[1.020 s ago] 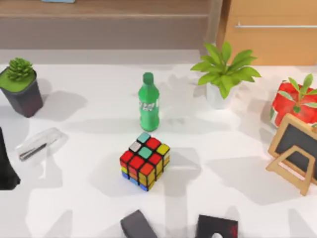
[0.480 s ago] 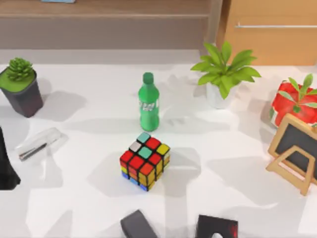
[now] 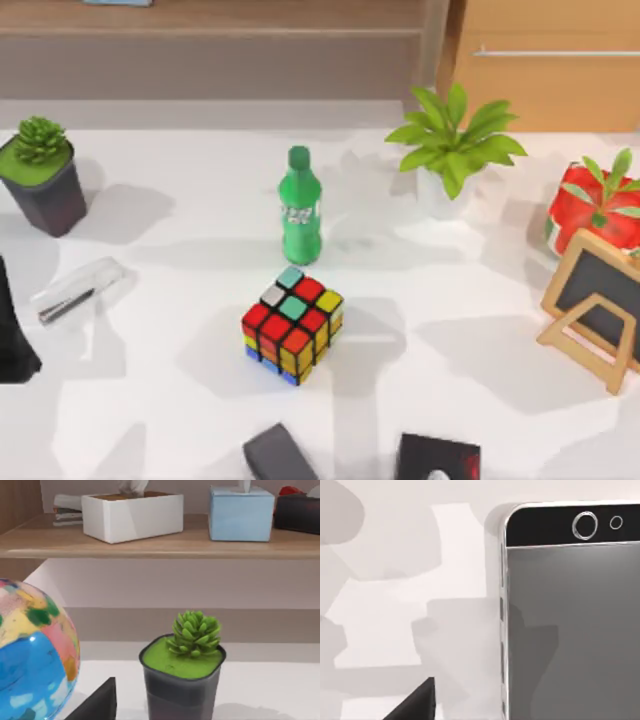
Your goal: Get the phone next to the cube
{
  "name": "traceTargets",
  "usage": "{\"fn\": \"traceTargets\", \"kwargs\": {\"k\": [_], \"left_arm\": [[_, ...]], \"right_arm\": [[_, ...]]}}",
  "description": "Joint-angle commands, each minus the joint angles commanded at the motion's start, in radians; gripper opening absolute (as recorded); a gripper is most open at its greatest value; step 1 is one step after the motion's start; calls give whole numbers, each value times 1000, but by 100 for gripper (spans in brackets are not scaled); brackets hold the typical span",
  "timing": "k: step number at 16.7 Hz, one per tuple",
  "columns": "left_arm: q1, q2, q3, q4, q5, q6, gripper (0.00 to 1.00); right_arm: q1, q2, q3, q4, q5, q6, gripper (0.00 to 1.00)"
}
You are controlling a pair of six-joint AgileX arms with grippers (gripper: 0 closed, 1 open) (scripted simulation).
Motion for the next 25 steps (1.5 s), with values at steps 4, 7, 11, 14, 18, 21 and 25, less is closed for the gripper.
{"fn": "traceTargets", "kwargs": {"k": [4, 7, 11, 14, 18, 21, 25], "left_arm": [[0, 0, 0, 0, 0, 0, 100], [0, 0, 0, 0, 0, 0, 100], [0, 0, 0, 0, 0, 0, 100], [0, 0, 0, 0, 0, 0, 100], [0, 0, 0, 0, 0, 0, 100], [0, 0, 0, 0, 0, 0, 100], [0, 0, 0, 0, 0, 0, 100]], "right_arm": [[-72, 210, 132, -100, 0, -91, 100], [-89, 256, 163, -123, 0, -112, 100], [-84, 254, 160, -120, 0, -111, 100], [-87, 274, 139, -82, 0, -109, 100], [-88, 324, 91, 18, 0, -110, 100], [-88, 331, 85, 29, 0, -110, 100], [-88, 331, 85, 29, 0, -110, 77]]}}
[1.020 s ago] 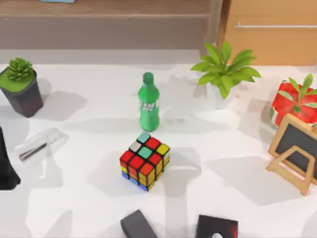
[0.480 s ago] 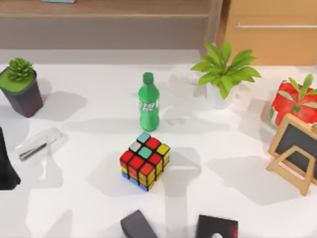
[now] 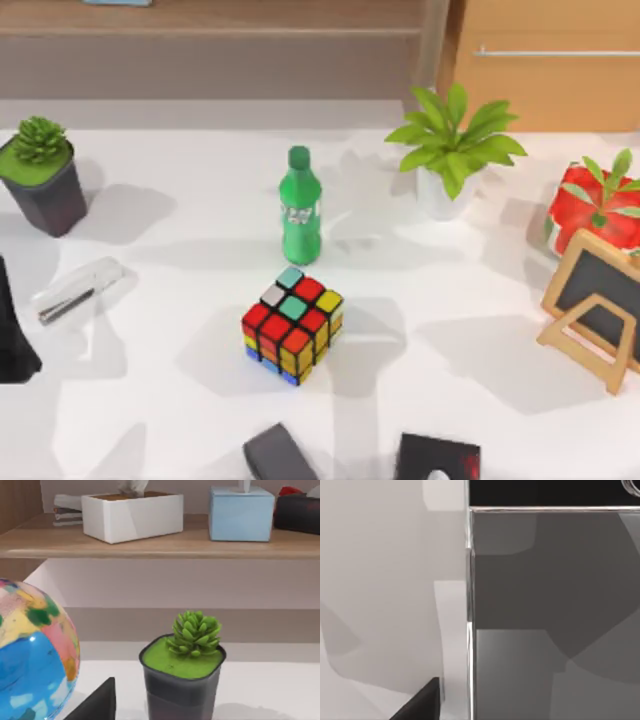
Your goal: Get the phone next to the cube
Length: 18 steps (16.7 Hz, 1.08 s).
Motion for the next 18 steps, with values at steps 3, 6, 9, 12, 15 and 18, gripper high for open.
{"fn": "traceTargets", "kwargs": {"k": [3, 6, 9, 12, 15, 18], "left_arm": [[0, 0, 0, 0, 0, 0, 100], [0, 0, 0, 0, 0, 0, 100], [0, 0, 0, 0, 0, 0, 100], [0, 0, 0, 0, 0, 0, 100], [0, 0, 0, 0, 0, 0, 100], [0, 0, 0, 0, 0, 0, 100]], "right_arm": [[0, 0, 0, 0, 0, 0, 55], [0, 0, 0, 0, 0, 0, 32], [0, 0, 0, 0, 0, 0, 10], [0, 0, 0, 0, 0, 0, 0], [0, 0, 0, 0, 0, 0, 0], [0, 0, 0, 0, 0, 0, 0]]}}
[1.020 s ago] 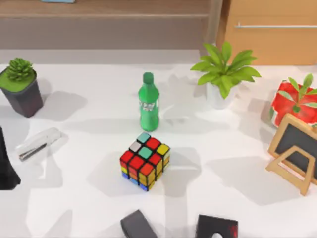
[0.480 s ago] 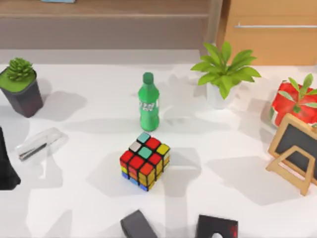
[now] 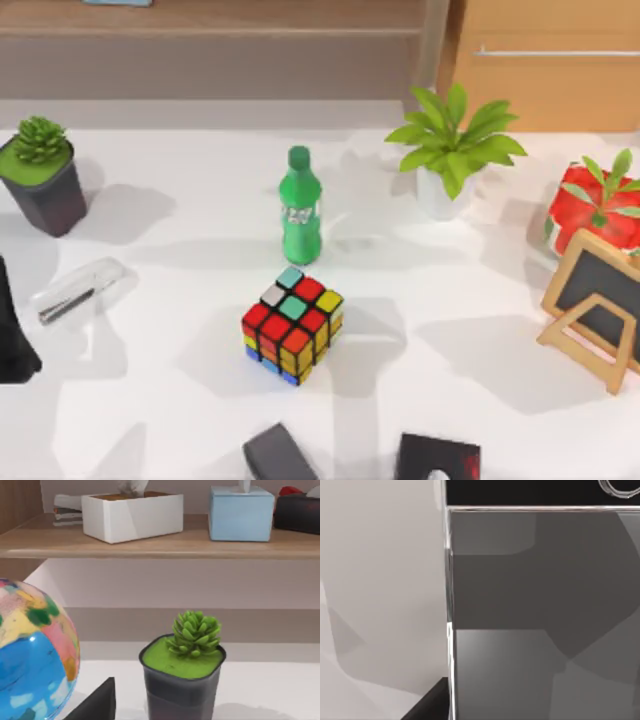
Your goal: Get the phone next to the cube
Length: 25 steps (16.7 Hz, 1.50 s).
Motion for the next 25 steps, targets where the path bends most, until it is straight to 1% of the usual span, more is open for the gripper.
{"fn": "traceTargets", "kwargs": {"k": [7, 12, 15, 20, 25], "left_arm": [[0, 0, 0, 0, 0, 0, 100], [0, 0, 0, 0, 0, 0, 100], [0, 0, 0, 0, 0, 0, 100], [0, 0, 0, 0, 0, 0, 100], [0, 0, 0, 0, 0, 0, 100]], "right_arm": [[2, -53, 39, -87, -6, 4, 0], [2, -50, 38, -87, -7, 6, 0], [26, -90, 79, -92, -4, 32, 0], [151, -179, 193, -116, -6, 170, 0], [362, -242, 312, -157, -14, 390, 0]]}}
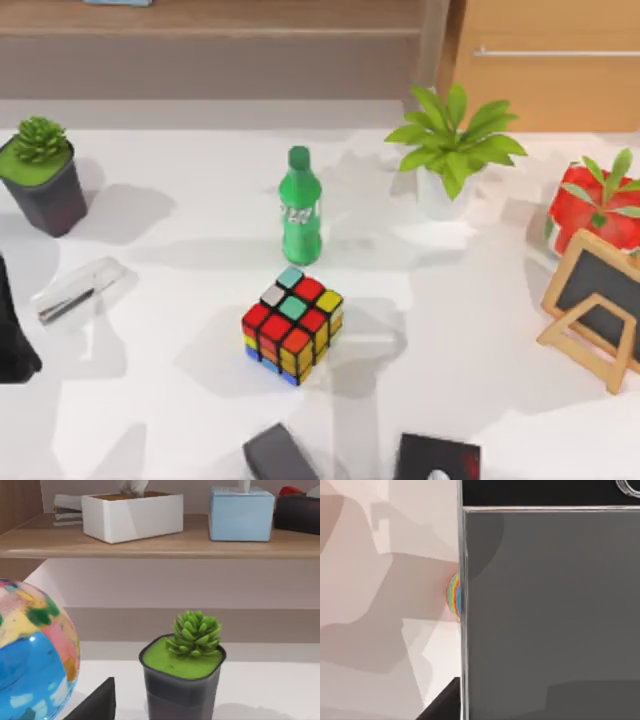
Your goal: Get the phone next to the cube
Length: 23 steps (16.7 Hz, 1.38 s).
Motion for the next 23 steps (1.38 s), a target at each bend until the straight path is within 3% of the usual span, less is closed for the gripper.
{"fn": "traceTargets", "kwargs": {"k": [14, 23], "left_arm": [[0, 0, 0, 0, 0, 0, 100], [0, 0, 0, 0, 0, 0, 100]], "right_arm": [[687, 42, 171, -151, -16, 742, 0], [898, 234, 103, -208, 8, 1035, 0]]}}
